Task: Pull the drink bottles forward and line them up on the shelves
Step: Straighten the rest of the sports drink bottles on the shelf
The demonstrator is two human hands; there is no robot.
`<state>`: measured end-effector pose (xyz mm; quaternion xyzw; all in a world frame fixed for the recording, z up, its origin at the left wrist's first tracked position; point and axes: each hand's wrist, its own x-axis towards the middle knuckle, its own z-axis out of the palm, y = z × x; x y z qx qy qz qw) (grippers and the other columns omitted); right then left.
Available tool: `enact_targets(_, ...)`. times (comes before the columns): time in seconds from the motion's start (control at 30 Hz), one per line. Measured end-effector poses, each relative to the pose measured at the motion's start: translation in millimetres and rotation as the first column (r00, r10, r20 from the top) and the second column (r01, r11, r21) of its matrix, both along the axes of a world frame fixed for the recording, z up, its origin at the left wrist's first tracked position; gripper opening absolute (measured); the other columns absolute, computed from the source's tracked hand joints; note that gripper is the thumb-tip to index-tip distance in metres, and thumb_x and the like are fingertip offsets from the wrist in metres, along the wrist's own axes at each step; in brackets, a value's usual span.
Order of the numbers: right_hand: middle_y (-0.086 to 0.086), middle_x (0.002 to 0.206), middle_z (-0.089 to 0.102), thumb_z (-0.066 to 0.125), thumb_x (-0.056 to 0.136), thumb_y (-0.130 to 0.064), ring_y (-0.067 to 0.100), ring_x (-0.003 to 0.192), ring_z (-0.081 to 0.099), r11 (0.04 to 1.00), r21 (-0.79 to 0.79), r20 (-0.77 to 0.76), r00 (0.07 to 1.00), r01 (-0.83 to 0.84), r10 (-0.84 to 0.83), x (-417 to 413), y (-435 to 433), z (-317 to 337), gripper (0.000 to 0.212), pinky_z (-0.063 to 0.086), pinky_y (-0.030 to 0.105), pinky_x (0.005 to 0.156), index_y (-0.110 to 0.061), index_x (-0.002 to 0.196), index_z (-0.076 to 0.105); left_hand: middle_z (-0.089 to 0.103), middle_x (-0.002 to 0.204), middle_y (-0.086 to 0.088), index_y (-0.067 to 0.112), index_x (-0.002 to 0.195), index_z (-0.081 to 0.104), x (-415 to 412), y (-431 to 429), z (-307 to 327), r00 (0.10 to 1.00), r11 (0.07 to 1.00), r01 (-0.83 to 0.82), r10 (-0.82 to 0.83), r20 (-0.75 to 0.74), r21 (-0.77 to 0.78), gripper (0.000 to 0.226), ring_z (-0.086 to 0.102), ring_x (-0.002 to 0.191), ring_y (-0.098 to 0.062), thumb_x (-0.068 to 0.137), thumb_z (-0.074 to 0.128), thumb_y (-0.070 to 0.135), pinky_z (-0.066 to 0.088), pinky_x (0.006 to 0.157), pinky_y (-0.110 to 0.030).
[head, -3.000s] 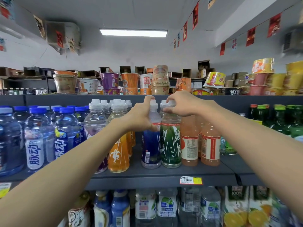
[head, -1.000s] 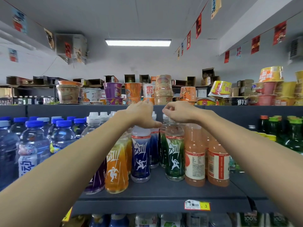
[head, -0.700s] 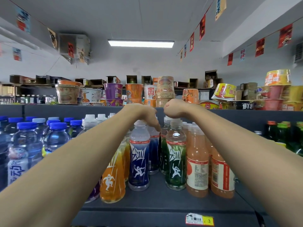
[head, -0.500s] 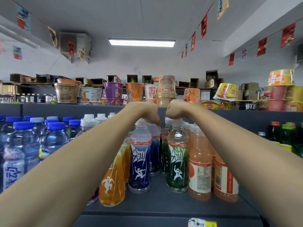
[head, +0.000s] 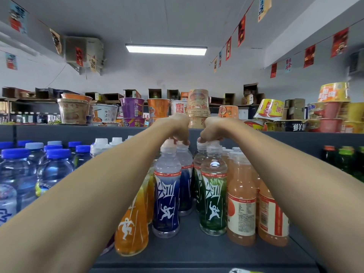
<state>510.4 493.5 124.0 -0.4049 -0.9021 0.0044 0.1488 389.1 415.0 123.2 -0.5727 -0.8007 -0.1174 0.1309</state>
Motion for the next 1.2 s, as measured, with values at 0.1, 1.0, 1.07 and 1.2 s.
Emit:
enact_targets(0.1, 0.009, 0.097, 0.063, 0.069, 0.093, -0.034, 0.019, 0.078, 0.067, 1.0, -0.024, -0.032, 0.999, -0.005, 0.004, 6, 3, 1, 0.03, 0.054, 0.025, 0.053, -0.01, 0.104, 0.055, 0.074, 0.093, -0.008, 0.005, 0.106, 0.066, -2, -1, 5, 0.994, 1.0, 0.022, -0.021, 0.109, -0.001, 0.028, 0.075, 0.066, -0.014, 0.086, 0.079, 0.018, 0.063, 0.066, -0.03)
enact_targets(1.0, 0.016, 0.154, 0.039, 0.064, 0.096, -0.015, 0.029, 0.113, 0.056, 0.955, -0.286, -0.068, 0.996, -0.077, 0.06, 1, 6, 2, 0.064, 0.052, 0.029, 0.058, -0.007, 0.152, 0.032, 0.073, 0.097, -0.005, 0.005, 0.111, 0.069, -17, -6, 15, 0.977, 0.995, 0.087, -0.074, 0.198, -0.058, 0.024, 0.074, 0.081, -0.015, 0.088, 0.064, 0.003, 0.063, 0.072, -0.029)
enact_targets(1.07, 0.015, 0.151, 0.043, 0.066, 0.097, -0.017, 0.024, 0.101, 0.057, 0.955, -0.284, -0.092, 0.994, -0.085, 0.061, 1, 8, 1, 0.064, 0.05, 0.026, 0.055, -0.004, 0.151, 0.034, 0.072, 0.103, -0.006, 0.007, 0.114, 0.07, -20, -9, 14, 0.98, 0.994, 0.083, -0.068, 0.188, -0.076, 0.025, 0.072, 0.09, -0.018, 0.09, 0.064, 0.006, 0.063, 0.074, -0.03)
enact_targets(1.2, 0.015, 0.153, 0.042, 0.069, 0.095, -0.025, 0.033, 0.128, 0.052, 0.956, -0.284, -0.112, 0.992, -0.08, 0.05, 1, 10, 0, 0.071, 0.054, 0.034, 0.082, -0.004, 0.152, 0.032, 0.07, 0.107, -0.007, 0.01, 0.112, 0.072, -21, -14, 10, 0.976, 0.992, 0.093, -0.074, 0.203, -0.083, 0.023, 0.068, 0.098, -0.019, 0.09, 0.062, 0.009, 0.057, 0.064, -0.026)
